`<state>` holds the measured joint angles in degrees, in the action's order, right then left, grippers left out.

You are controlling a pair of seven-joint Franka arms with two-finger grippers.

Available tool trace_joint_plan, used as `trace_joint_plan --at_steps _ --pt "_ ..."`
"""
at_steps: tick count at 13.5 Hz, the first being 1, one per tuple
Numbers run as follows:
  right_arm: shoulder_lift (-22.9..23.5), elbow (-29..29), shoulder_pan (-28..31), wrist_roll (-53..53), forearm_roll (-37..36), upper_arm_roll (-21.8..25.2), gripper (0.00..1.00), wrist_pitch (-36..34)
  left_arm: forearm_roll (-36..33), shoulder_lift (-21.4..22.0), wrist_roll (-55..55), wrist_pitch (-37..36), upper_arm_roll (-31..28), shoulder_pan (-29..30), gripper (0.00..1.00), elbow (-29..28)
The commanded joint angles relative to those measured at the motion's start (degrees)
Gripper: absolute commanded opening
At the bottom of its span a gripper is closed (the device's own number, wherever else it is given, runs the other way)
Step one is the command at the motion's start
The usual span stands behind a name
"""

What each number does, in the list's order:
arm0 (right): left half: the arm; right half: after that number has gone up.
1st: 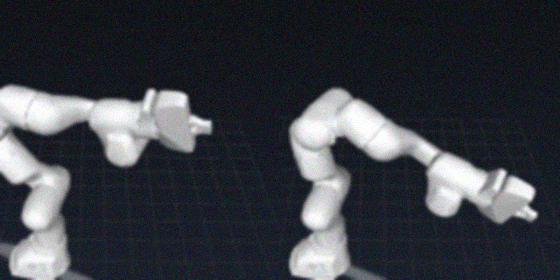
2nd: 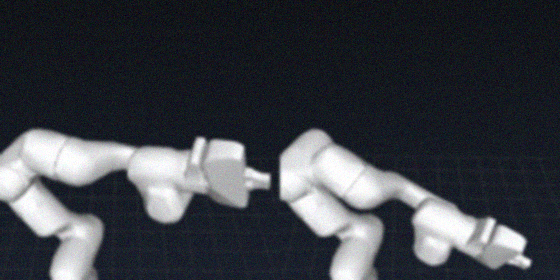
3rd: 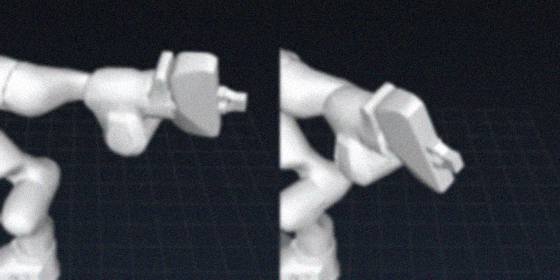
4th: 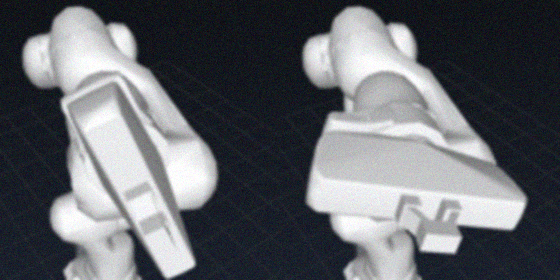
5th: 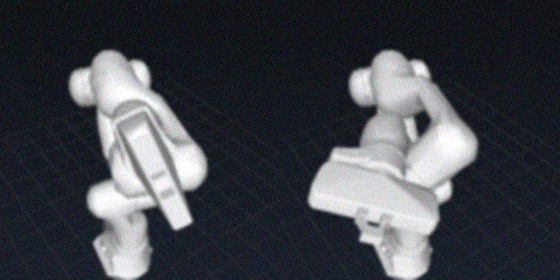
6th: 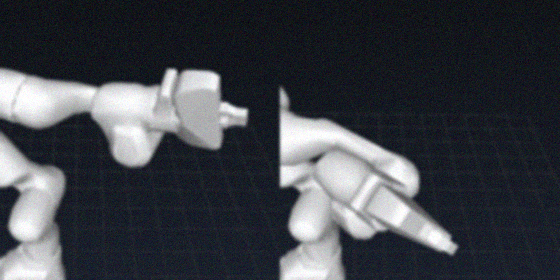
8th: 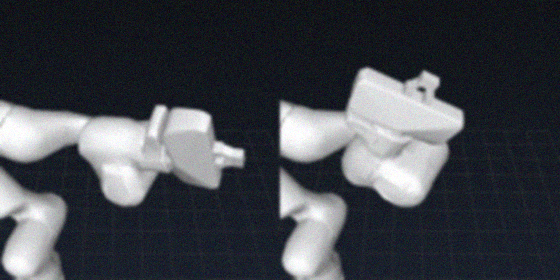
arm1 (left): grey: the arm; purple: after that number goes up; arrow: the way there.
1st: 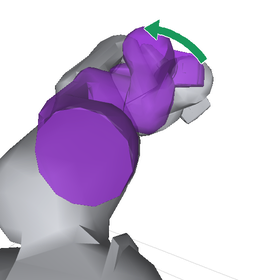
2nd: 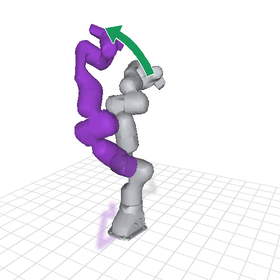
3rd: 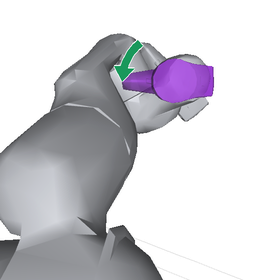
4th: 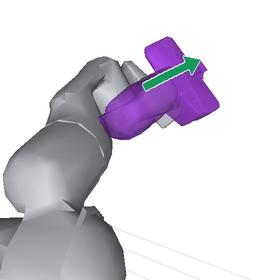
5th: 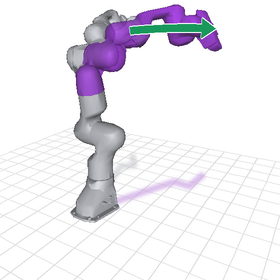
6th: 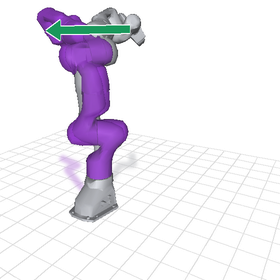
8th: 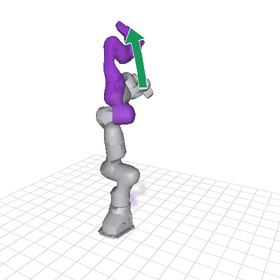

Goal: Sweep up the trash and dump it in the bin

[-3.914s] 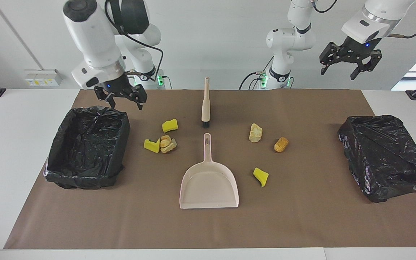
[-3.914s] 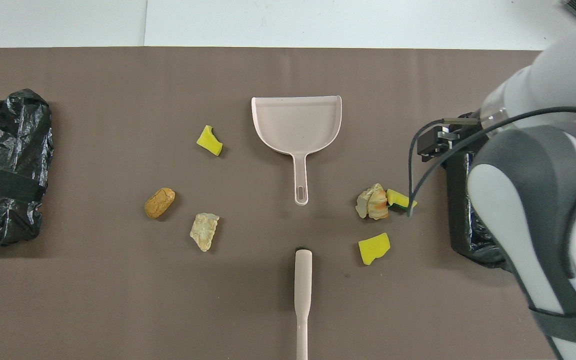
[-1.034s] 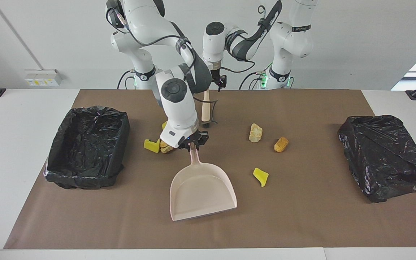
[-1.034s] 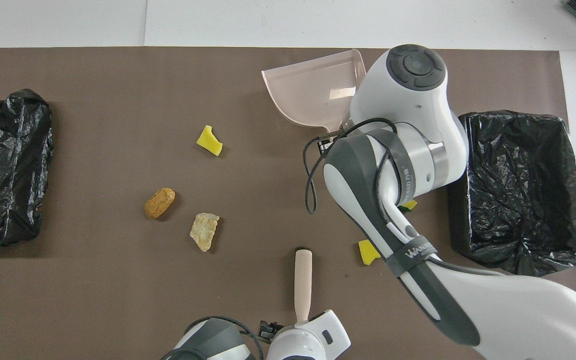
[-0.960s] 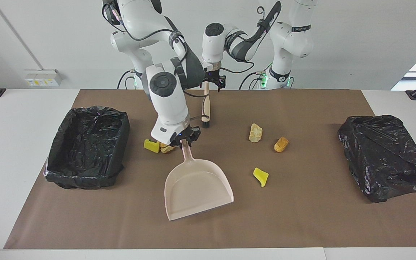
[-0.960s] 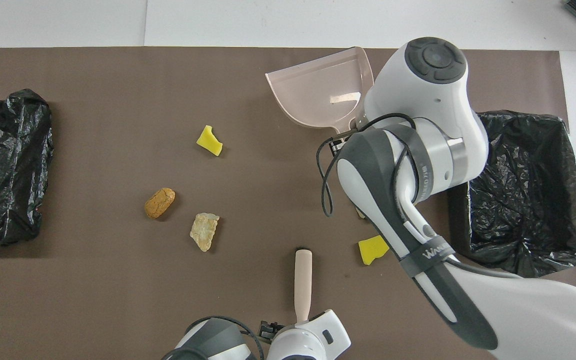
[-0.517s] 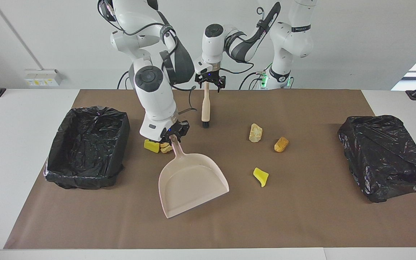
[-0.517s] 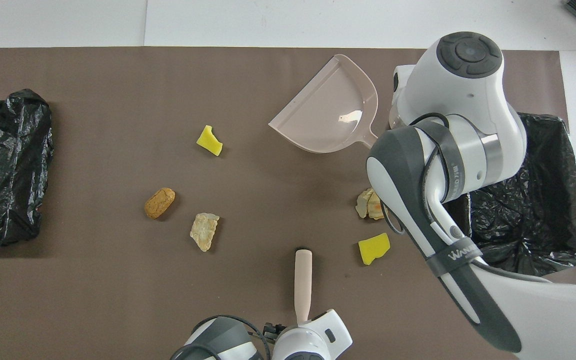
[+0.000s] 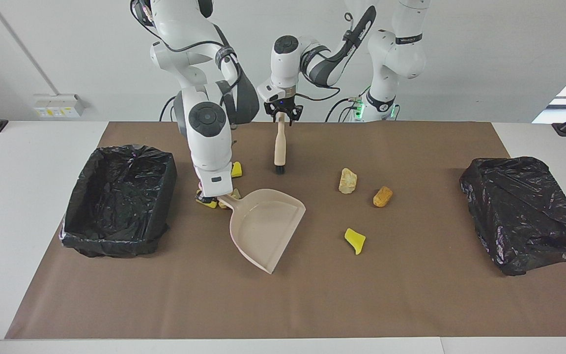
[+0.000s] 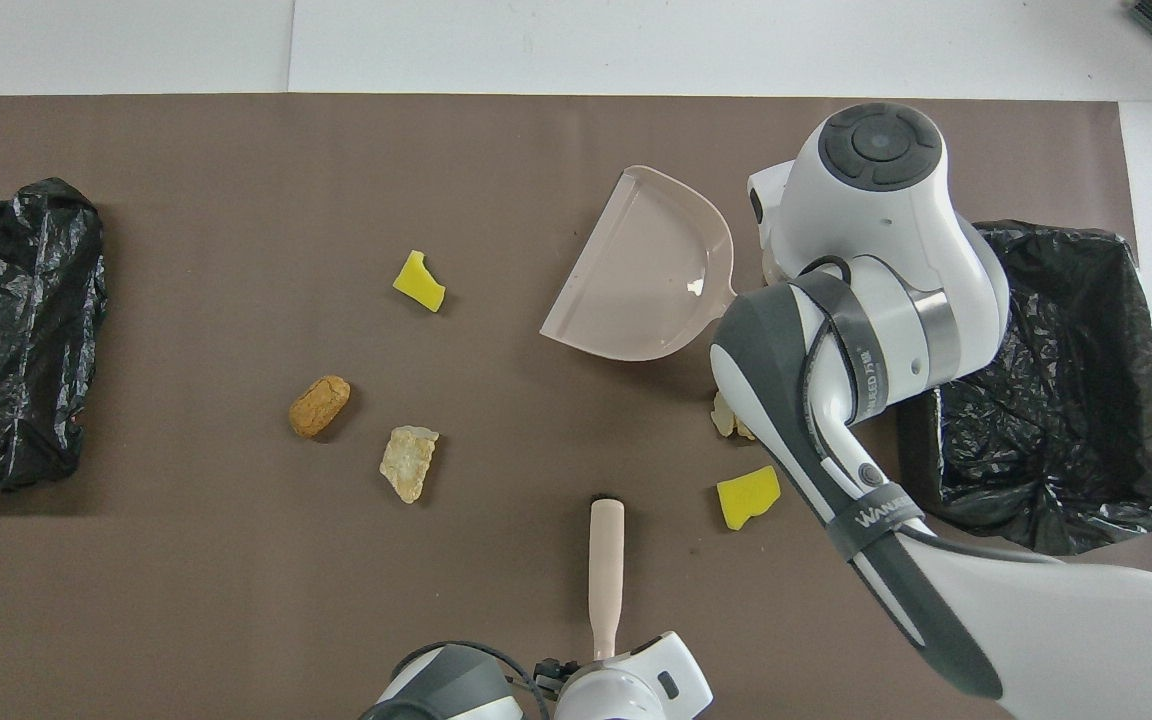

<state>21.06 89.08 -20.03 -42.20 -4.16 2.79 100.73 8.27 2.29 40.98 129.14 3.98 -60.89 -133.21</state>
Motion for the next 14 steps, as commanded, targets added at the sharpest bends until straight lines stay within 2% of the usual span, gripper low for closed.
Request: trace_joint_plan --at_steps 1,6,10,14 --pt "-1.4 2.0 0.2 -1.7 -1.2 -0.6 0.00 1.3 1.3 0.1 0.7 0.2 -0.9 -1.2 0.54 -0.6" --pt "-1.3 2.0 0.1 -1.3 -0.9 -0.6 0.00 1.5 1.4 0.3 0.6 -5.0 -1.0 -1.2 0.01 0.0" --pt "-1.3 2.0 0.2 -1.2 -0.9 -0.6 0.00 1.5 1.3 1.0 -0.5 -10.5 -1.6 -0.3 0.00 2.0" --pt "-1.2 1.9 0.3 -1.9 -1.3 -0.6 0.00 1.7 -1.7 2.5 -5.5 -19.8 -1.8 6.4 0.00 5.5"
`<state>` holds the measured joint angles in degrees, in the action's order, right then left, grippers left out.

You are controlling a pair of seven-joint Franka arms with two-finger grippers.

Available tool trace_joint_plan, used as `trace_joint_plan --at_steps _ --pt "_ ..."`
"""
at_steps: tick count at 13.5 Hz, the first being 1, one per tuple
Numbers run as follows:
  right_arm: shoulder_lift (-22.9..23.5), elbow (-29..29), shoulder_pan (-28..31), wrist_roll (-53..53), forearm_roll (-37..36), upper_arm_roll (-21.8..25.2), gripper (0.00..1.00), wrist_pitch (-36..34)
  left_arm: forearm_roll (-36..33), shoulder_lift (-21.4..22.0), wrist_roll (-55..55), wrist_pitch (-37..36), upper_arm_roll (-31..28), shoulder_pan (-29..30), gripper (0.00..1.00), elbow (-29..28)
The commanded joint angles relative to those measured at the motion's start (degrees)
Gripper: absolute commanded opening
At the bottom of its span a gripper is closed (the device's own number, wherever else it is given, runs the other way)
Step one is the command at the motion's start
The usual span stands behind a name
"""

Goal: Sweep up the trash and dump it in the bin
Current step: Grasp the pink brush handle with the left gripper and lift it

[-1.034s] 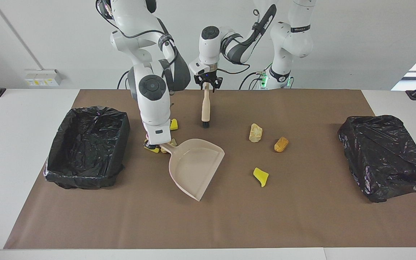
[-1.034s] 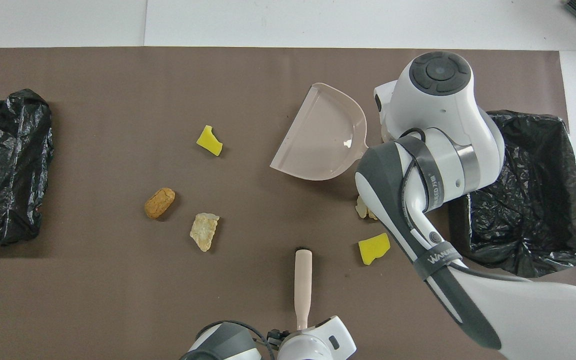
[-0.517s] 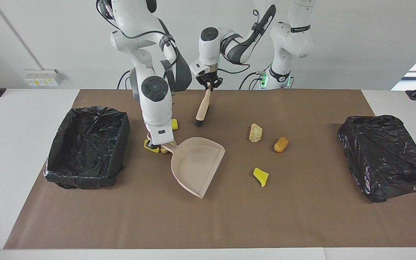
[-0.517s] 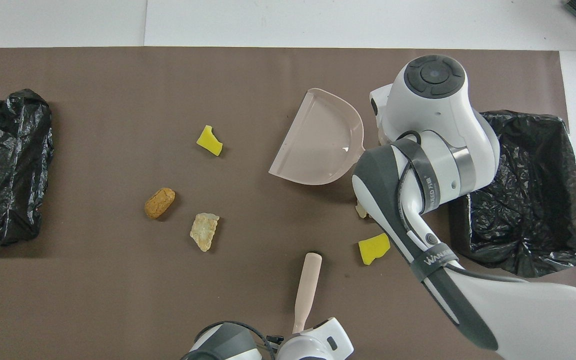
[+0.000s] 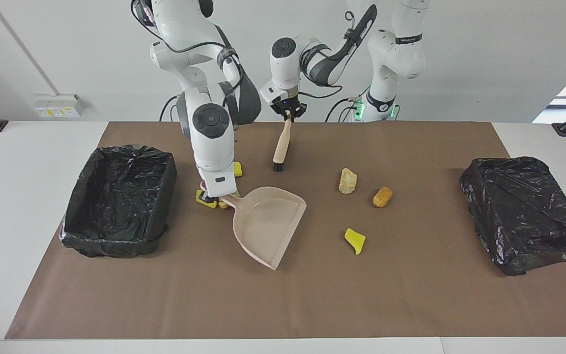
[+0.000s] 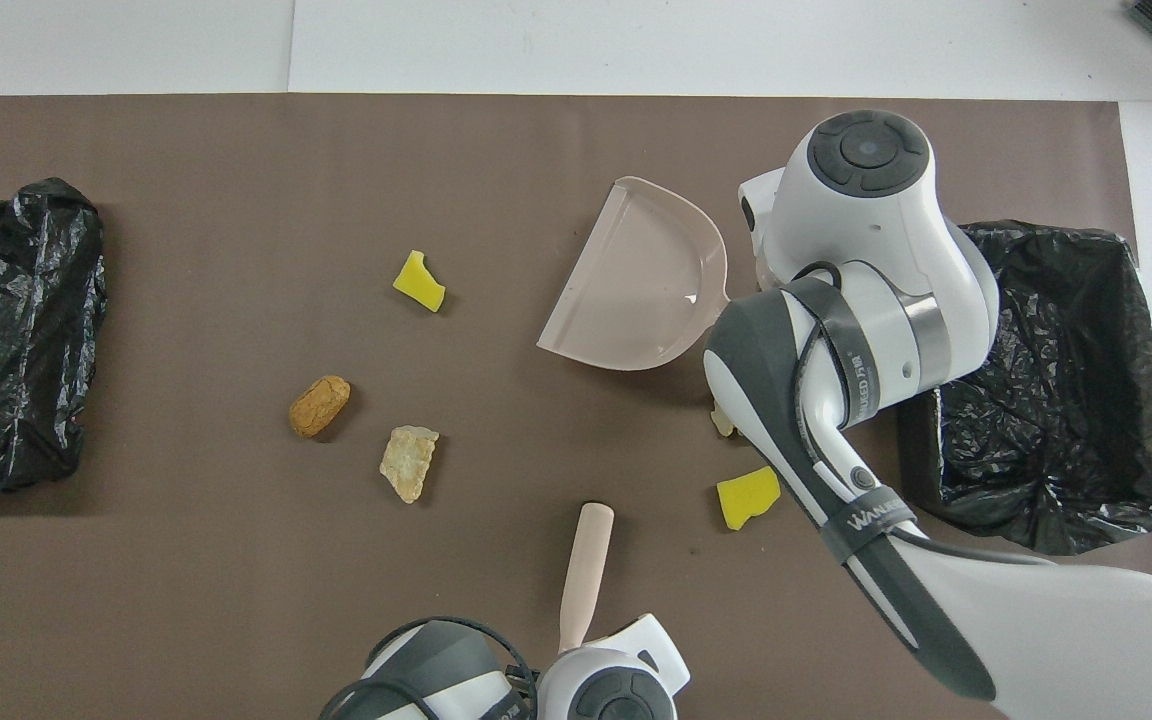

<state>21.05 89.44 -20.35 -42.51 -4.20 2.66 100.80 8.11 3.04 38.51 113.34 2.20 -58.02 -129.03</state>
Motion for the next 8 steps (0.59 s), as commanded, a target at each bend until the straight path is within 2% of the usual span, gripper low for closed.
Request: trace_joint_plan --at_steps 1,4,8 --pt "-1.2 1.5 0.8 -1.7 -1.2 -0.5 0.00 1.8 -2.4 2.3 -3.3 -4.1 0.1 5.5 0.00 1.3" --pt "-0.9 2.5 0.4 -5.1 -2.0 -0.5 0.00 2.6 -5.7 4.3 -7.1 -4.5 0.0 12.4 0.00 1.3" --pt "-0.4 4.5 -0.6 -11.9 -4.7 -0.6 0.00 5.1 -10.2 4.0 -14.6 -5.5 0.1 24.0 0.00 3.9"
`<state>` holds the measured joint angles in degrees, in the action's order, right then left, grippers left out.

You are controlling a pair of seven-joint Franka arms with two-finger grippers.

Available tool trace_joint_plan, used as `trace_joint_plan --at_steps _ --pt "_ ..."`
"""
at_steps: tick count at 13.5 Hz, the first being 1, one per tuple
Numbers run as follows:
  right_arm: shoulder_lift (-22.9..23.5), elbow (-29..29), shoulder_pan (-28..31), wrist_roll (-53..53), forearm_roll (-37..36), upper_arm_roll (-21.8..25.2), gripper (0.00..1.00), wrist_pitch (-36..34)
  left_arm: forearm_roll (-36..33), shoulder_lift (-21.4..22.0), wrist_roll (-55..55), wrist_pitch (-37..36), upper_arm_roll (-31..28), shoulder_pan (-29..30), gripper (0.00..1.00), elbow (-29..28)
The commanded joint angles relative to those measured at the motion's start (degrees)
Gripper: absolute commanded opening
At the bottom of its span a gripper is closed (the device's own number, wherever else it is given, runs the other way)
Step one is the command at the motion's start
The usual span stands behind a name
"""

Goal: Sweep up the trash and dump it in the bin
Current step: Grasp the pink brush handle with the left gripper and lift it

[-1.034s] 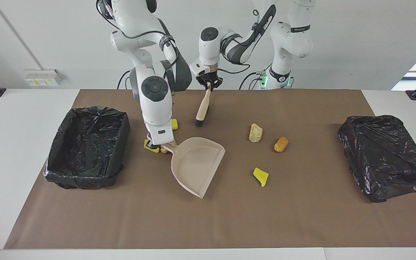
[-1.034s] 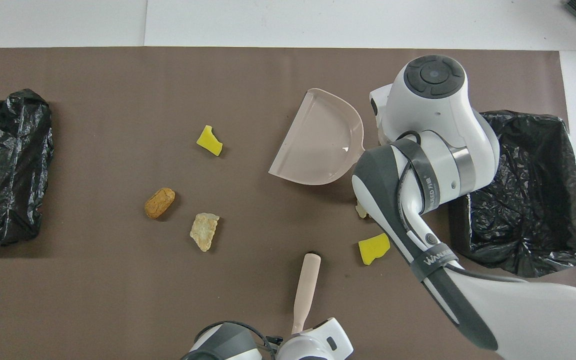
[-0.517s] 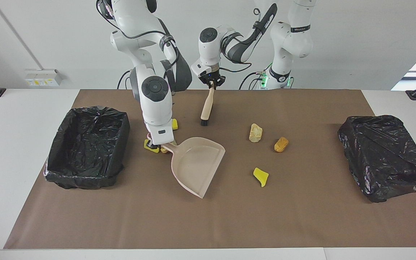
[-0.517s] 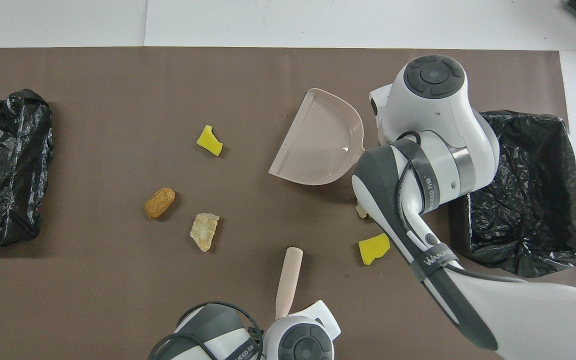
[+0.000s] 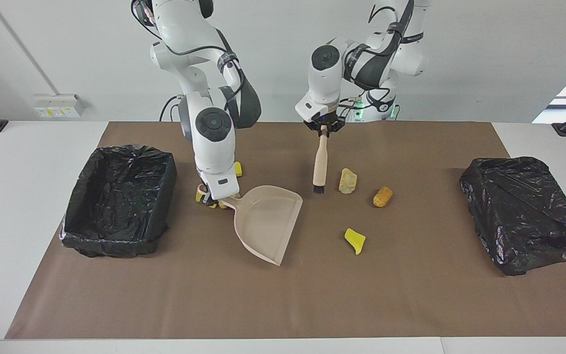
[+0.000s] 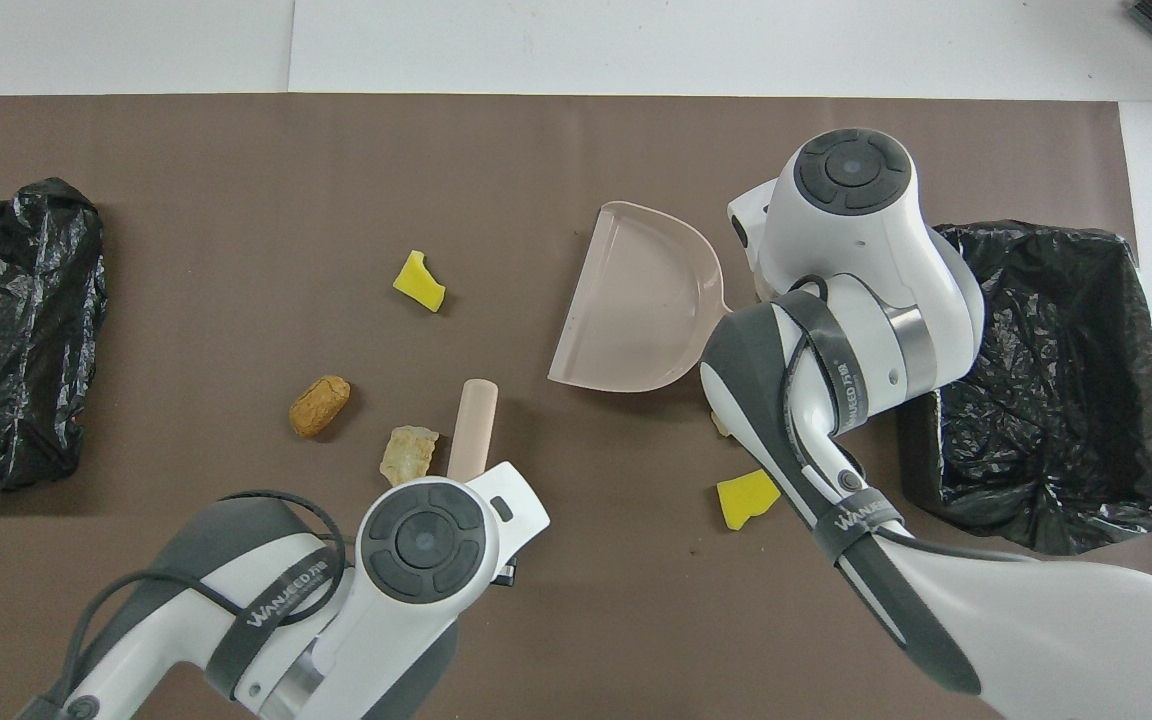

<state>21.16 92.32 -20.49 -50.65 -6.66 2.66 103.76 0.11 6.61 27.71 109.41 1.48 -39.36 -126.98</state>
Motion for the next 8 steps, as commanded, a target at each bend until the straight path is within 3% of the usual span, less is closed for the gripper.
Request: trace_joint_plan --at_steps 1,6,8 --pt "-0.4 2.0 -1.9 -4.1 -3.5 -0.5 0.00 2.2 -3.1 0.1 -6.5 -1.5 0.8 8.9 0.00 2.8" --pt "-2.6 8.5 -7.4 -3.1 -4.9 -0.5 0.00 3.5 -6.0 -2.3 -21.8 0.9 0.8 24.7 0.00 5.4" --pt "-5.6 15.2 -8.2 -1.9 -4.9 -0.5 0.00 8.7 -6.3 -2.7 -27.7 2.0 0.8 30.3 0.00 4.5"
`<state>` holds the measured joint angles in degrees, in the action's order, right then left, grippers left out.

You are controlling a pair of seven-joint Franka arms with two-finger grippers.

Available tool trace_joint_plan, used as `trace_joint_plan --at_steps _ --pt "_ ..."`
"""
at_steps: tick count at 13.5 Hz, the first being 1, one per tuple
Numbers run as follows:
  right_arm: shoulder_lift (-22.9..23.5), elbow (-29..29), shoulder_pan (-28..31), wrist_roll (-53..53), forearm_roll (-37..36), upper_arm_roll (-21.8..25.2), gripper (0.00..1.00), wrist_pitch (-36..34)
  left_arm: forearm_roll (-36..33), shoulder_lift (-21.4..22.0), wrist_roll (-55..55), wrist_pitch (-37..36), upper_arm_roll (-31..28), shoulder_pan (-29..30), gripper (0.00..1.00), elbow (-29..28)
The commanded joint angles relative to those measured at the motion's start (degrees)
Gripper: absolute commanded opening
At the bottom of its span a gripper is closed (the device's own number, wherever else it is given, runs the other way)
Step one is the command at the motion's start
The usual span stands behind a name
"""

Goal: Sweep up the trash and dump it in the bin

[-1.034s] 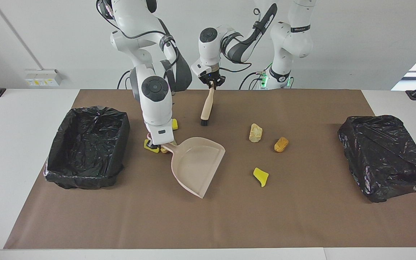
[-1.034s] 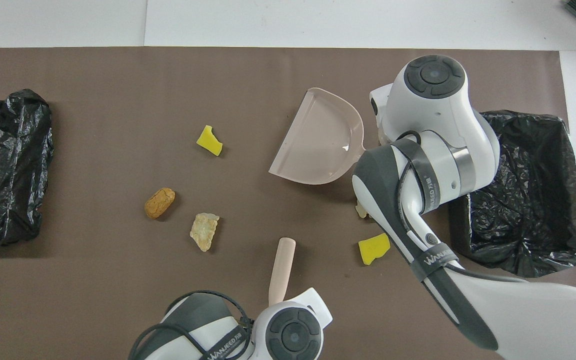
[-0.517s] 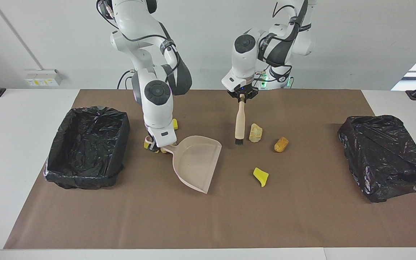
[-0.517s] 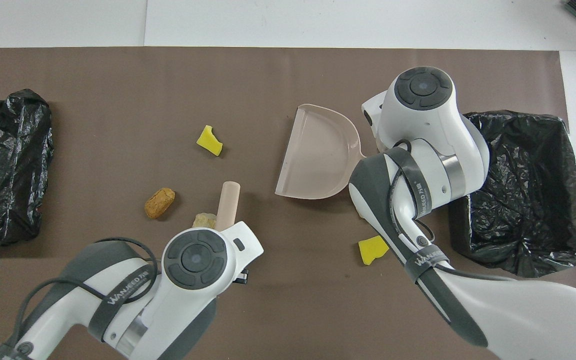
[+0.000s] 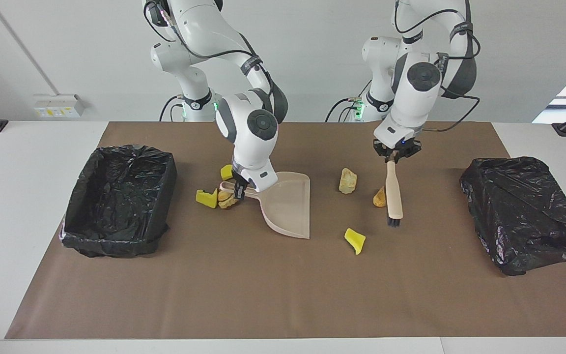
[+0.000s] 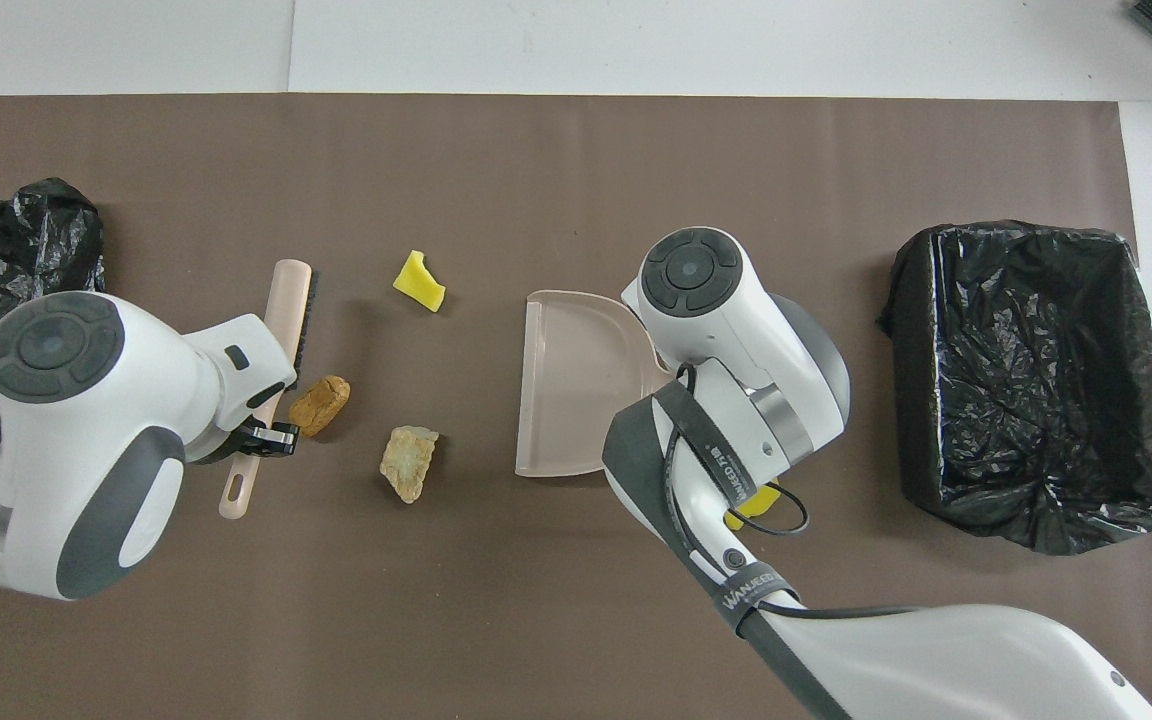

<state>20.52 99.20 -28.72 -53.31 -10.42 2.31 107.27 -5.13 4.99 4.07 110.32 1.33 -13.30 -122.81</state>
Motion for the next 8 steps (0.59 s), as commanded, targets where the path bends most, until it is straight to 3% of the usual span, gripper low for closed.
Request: trace_joint_plan --at_steps 1,4,8 --pt "-6.4 11.5 -0.4 2.1 -1.1 -0.2 0.00 7.8 -1.7 -1.2 -4.9 1.3 1.0 6.4 0.00 -0.1" --pt "-7.4 12.6 -2.7 6.2 -0.2 -0.3 0.00 7.4 -3.1 -0.4 -5.9 1.2 1.0 8.5 0.00 -2.9" --pt "-7.4 12.9 -2.8 6.7 3.4 -0.3 0.00 7.2 -3.1 4.1 -5.4 0.3 1.3 7.2 0.00 -10.2"
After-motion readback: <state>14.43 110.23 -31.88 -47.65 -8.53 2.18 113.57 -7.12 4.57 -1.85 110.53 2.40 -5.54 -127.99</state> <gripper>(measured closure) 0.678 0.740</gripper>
